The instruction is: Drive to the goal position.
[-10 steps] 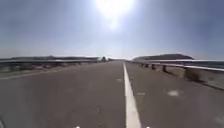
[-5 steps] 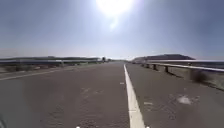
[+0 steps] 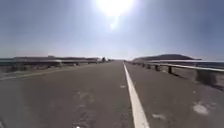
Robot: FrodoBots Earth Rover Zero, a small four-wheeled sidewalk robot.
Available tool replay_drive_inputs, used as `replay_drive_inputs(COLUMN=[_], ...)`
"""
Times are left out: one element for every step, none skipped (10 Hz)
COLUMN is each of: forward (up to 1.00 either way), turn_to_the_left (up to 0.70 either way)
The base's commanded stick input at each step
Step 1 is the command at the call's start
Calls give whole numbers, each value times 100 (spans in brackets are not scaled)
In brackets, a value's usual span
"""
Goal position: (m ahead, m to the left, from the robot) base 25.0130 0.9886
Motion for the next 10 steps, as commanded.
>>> replay_drive_inputs(forward=[70, 70, 70, 70, 70, 70, 70, 70, 70, 70], turn_to_the_left=[0, 0, 0, 0, 0, 0, 0, 0, 0, 0])
